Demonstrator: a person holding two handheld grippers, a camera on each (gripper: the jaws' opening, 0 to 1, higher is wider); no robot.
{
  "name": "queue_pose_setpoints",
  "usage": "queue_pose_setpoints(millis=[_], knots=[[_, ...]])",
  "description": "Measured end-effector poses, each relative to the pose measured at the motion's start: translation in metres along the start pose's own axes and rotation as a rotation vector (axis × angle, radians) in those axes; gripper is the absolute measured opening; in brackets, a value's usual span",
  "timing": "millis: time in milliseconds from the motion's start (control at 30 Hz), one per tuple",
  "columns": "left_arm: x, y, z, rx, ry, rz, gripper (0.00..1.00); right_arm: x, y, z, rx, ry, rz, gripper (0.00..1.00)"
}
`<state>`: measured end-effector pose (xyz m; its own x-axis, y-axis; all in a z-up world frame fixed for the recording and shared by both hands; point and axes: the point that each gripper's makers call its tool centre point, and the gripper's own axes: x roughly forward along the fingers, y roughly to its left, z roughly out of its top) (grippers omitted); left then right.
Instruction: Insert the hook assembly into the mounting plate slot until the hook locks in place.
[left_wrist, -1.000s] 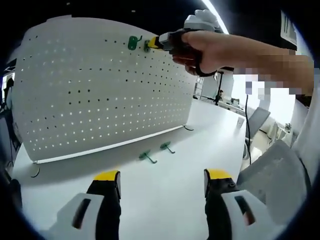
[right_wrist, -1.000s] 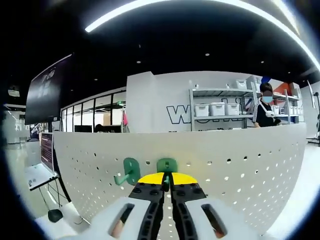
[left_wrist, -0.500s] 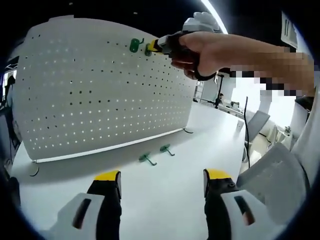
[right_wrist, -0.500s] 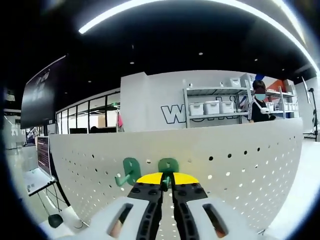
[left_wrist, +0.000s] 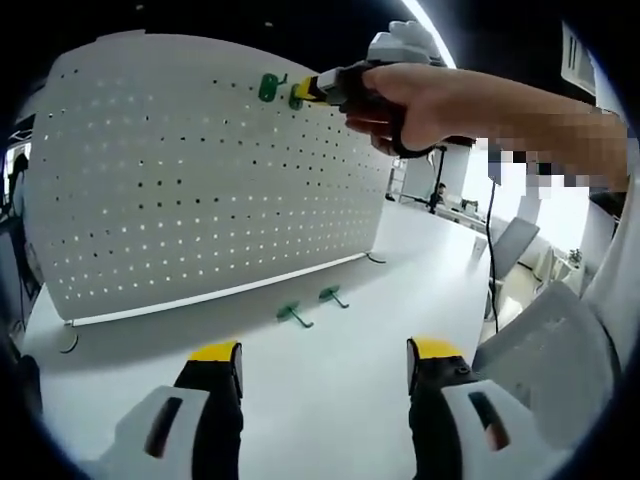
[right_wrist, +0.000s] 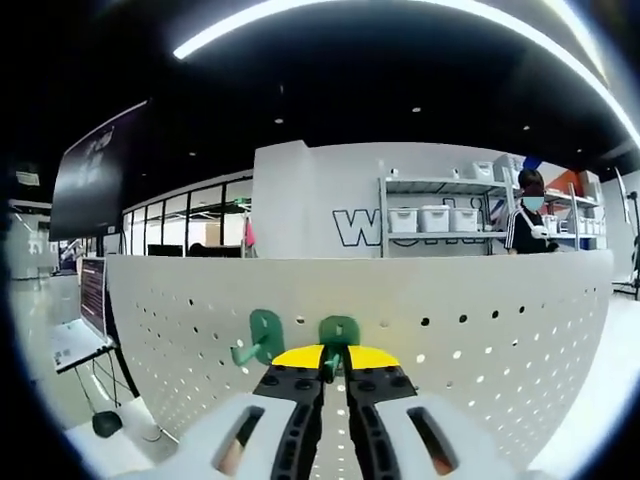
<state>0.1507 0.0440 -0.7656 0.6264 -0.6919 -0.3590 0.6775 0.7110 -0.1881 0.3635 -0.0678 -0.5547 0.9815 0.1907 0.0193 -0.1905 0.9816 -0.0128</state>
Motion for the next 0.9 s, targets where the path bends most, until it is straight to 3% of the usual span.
queue_pose_setpoints(millis=[100, 400, 733, 900], knots=[[0.000, -0.001, 0.001, -0.001, 0.000, -0.001, 0.69, -0.003, 0.004, 0.001, -0.067, -0.007, 0.021, 0.09], [-0.001, 0.002, 0.000, -0.011, 0.003, 0.007, 0.69, -0.008, 0.003, -0.018, -0.073, 0.051, 0.058, 0.28], [0.000, 0.001, 0.000, -0.009, 0.007, 0.005, 0.69, -0.011, 0.006, -0.022, -0.065, 0.033, 0.082, 0.50], [0.000, 0.000, -0.001, -0.007, 0.009, 0.004, 0.69, -0.011, 0.010, -0.019, -0.052, 0.017, 0.099, 0.51]])
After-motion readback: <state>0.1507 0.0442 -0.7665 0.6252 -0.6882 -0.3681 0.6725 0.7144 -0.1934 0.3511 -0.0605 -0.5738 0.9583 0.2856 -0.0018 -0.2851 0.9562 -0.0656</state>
